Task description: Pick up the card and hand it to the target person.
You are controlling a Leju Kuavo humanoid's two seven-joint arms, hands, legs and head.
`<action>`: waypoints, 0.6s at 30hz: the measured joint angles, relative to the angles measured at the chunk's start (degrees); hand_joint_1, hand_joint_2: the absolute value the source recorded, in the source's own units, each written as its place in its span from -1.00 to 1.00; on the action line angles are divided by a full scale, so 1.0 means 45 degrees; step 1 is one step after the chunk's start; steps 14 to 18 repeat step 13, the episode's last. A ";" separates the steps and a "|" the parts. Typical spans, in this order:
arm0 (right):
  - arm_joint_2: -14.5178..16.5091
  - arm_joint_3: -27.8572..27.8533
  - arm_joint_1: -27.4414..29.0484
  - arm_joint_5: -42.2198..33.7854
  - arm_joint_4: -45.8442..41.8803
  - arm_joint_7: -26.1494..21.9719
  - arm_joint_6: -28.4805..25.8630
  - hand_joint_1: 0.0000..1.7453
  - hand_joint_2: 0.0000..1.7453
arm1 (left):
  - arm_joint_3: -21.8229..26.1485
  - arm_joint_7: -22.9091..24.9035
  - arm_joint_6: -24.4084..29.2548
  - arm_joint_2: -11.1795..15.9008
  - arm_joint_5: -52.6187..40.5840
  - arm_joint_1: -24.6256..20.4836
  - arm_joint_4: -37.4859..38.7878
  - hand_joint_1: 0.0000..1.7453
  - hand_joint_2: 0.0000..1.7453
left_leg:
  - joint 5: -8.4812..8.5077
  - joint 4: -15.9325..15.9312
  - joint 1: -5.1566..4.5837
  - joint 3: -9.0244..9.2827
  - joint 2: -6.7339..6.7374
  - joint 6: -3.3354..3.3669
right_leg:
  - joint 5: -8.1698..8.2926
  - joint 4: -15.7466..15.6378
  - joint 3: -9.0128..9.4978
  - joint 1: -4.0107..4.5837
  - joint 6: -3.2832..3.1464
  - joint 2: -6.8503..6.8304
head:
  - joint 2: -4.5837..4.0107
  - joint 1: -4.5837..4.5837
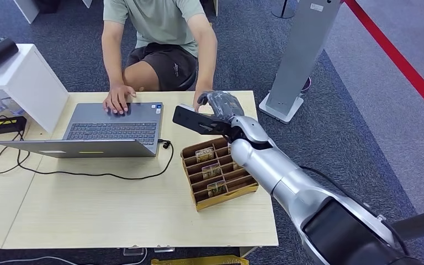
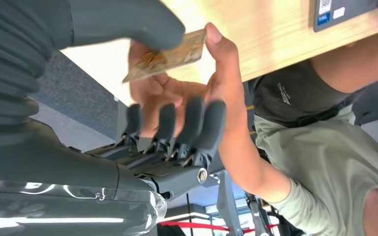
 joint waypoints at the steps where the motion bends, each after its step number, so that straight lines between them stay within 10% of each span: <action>1: 0.0042 0.0023 -0.0009 -0.0005 0.0180 -0.0025 -0.0026 -1.00 1.00 | -0.0024 -0.0021 0.0004 0.0000 0.0007 0.0001 0.0000 -1.00 -1.00 | 0.0000 0.0000 0.0000 -0.0001 0.0000 0.0000 | 0.0000 0.0001 -0.0001 0.0000 0.0000 0.0000 | 0.0000 -0.0002; 18: 0.0223 0.0086 -0.0262 -0.0014 0.0841 -0.0399 -0.0838 -1.00 1.00 | -0.0058 -0.0148 0.0105 0.0000 0.0203 0.0019 0.0004 -1.00 -1.00 | 0.0000 0.0001 -0.0001 0.0001 0.0001 0.0000 | 0.0001 0.0001 -0.0001 -0.0001 0.0000 0.0006 | 0.0000 0.0013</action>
